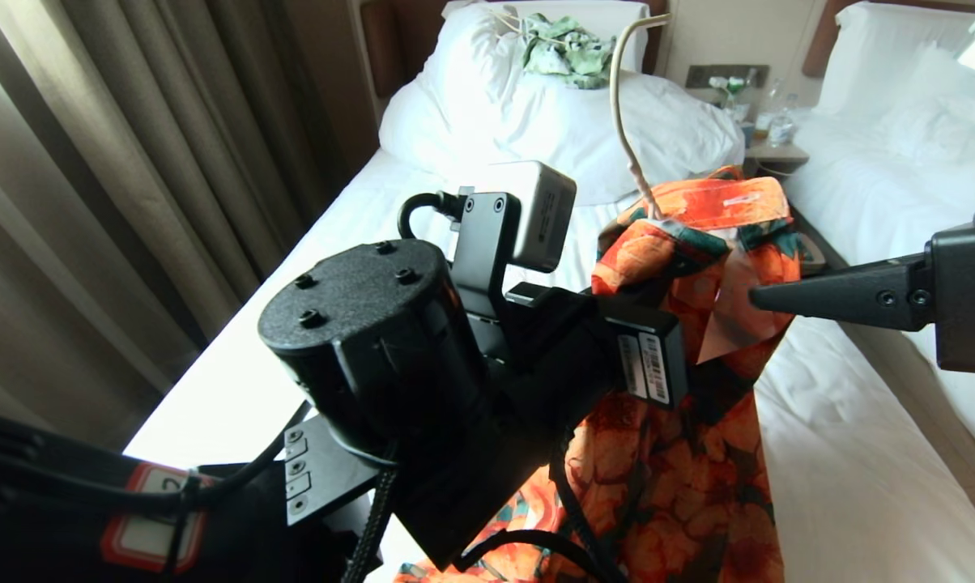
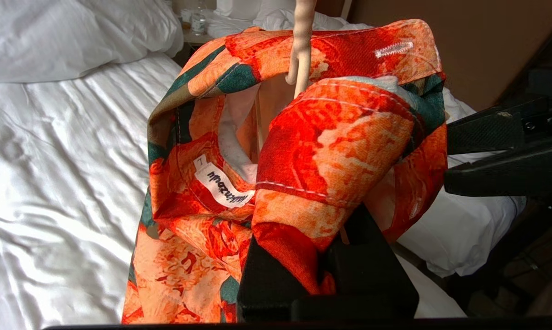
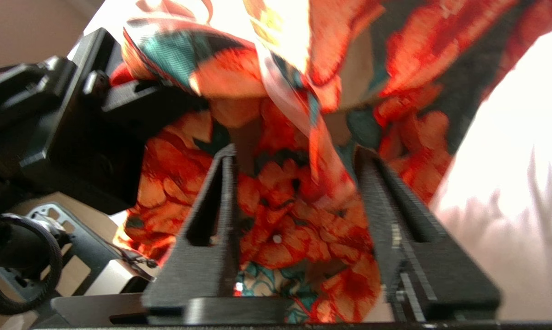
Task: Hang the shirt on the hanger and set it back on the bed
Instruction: Hook the other side of the shirt onto the hanger, then take the clothes hanger out of the clothes
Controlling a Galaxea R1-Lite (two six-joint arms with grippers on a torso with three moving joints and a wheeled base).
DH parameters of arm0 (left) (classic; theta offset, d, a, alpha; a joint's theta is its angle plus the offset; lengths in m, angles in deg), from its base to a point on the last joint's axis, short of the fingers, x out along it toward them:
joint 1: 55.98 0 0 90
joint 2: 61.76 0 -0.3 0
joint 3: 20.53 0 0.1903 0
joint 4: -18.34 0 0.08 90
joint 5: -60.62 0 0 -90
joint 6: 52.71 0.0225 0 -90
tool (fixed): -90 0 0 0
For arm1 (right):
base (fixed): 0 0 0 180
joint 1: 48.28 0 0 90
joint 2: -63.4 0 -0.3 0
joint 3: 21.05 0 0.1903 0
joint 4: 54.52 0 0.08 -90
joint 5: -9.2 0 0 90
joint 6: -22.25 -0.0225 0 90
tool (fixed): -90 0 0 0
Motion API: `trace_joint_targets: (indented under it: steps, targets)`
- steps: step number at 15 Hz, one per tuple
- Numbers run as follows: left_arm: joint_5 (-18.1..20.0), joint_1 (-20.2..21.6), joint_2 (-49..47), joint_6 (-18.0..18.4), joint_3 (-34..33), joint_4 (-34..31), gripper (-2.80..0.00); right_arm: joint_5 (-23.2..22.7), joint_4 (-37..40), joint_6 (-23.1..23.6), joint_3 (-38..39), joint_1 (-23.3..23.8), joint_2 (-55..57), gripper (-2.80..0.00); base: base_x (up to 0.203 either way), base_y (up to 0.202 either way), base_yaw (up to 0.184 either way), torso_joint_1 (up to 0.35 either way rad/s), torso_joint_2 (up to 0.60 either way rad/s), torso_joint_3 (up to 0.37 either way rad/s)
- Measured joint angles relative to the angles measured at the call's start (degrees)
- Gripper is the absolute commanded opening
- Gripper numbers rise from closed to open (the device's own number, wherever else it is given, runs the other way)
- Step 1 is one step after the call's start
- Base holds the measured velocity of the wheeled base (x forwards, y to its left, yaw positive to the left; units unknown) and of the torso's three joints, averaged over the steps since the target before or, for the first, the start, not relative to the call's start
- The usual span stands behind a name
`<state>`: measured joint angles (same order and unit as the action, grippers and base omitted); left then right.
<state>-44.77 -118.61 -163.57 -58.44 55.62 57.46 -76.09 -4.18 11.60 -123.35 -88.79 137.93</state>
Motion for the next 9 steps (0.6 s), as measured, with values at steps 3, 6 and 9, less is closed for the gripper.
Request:
trace_joint_targets:
  steps: [3, 6, 9]
  targets:
    - [0.0, 0.7, 0.0, 0.0, 0.0, 0.0, -2.80, 3.7, 5.9, -0.2, -1.9, 0.1, -1.0, 0.00, 0.000, 0.000, 0.000, 0.000, 0.00, 0.000]
    - [0.0, 1.1, -0.1, 0.1, 0.0, -0.2, -2.80, 4.2, 13.9, -1.6, -8.8, 0.0, -1.7, -2.80, 0.000, 0.000, 0.000, 0.000, 0.00, 0.000]
    - [0.1, 0.6, -0.2, 0.3, 0.8, -3.0, -2.80, 4.3, 20.1, -2.7, -19.5, 0.0, -1.1, -2.80, 0.000, 0.000, 0.000, 0.000, 0.00, 0.000]
